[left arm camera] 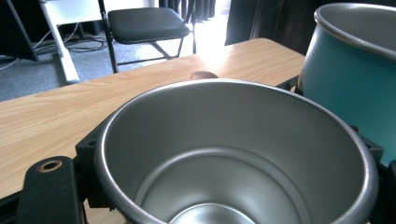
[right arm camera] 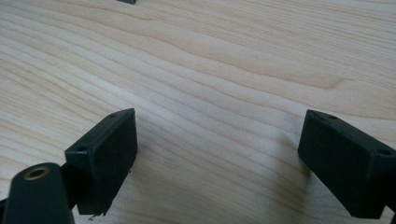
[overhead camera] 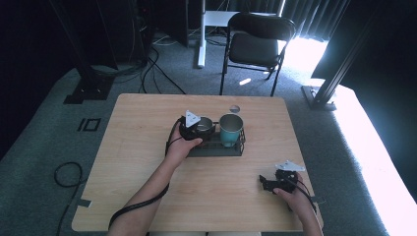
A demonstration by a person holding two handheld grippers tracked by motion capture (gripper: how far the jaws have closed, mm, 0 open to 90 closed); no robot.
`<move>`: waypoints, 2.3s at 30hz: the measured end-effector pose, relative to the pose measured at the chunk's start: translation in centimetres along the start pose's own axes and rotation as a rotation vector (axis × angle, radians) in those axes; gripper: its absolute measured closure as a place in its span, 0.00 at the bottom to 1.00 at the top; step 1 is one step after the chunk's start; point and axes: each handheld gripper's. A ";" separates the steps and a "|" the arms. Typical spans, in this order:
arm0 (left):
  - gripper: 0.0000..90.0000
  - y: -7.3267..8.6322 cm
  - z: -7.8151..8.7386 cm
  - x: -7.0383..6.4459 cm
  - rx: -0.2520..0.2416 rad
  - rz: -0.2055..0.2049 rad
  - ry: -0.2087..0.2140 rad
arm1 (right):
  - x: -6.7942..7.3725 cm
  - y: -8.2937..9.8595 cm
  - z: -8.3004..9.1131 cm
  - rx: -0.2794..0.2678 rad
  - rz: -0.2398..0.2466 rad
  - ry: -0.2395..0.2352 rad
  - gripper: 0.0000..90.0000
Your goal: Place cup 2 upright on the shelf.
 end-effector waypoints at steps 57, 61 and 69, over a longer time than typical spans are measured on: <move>0.09 0.3 5.0 1.9 0.086 -0.039 0.055 | 0.0 0.0 0.0 0.000 0.001 0.000 0.13; 0.09 0.6 5.5 2.1 0.088 -0.037 0.054 | 0.0 0.0 0.0 0.001 0.001 0.000 0.13; 0.09 1.2 6.7 2.4 0.084 -0.044 0.047 | 0.0 0.0 0.0 0.000 0.002 0.001 0.13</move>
Point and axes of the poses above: each handheld gripper's, and its own axes: z roughly backward along the jaws, y roughly out of its underside, x roughly to its left, and after that the axes turned 9 degrees about -y, right-handed
